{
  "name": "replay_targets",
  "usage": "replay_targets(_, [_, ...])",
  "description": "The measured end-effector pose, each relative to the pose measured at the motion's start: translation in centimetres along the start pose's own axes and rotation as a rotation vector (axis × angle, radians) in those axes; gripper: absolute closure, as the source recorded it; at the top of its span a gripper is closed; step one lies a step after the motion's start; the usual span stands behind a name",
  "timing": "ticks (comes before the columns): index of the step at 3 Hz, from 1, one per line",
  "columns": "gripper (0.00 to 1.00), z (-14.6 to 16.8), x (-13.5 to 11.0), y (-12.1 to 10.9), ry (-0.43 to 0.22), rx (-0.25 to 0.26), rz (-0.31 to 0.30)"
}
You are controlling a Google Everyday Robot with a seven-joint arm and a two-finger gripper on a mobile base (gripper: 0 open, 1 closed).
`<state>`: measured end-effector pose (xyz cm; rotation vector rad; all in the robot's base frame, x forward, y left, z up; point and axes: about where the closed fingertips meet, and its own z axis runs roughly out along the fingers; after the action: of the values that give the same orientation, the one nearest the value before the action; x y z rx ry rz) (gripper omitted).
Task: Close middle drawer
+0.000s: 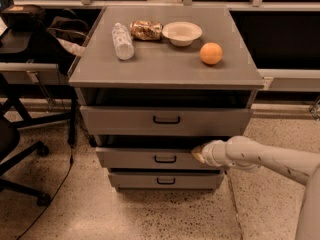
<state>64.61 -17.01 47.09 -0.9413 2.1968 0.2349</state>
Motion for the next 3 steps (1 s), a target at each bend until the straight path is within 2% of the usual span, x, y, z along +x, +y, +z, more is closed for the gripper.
replay_targets(1, [0.62, 0.0, -0.1, 0.0, 0.000, -0.001, -0.001])
replay_targets(2, [0.37, 0.1, 1.5, 0.8, 0.005, -0.023, 0.019])
replay_targets(3, [0.14, -0.4, 4.4, 2.1, 0.023, -0.053, 0.055])
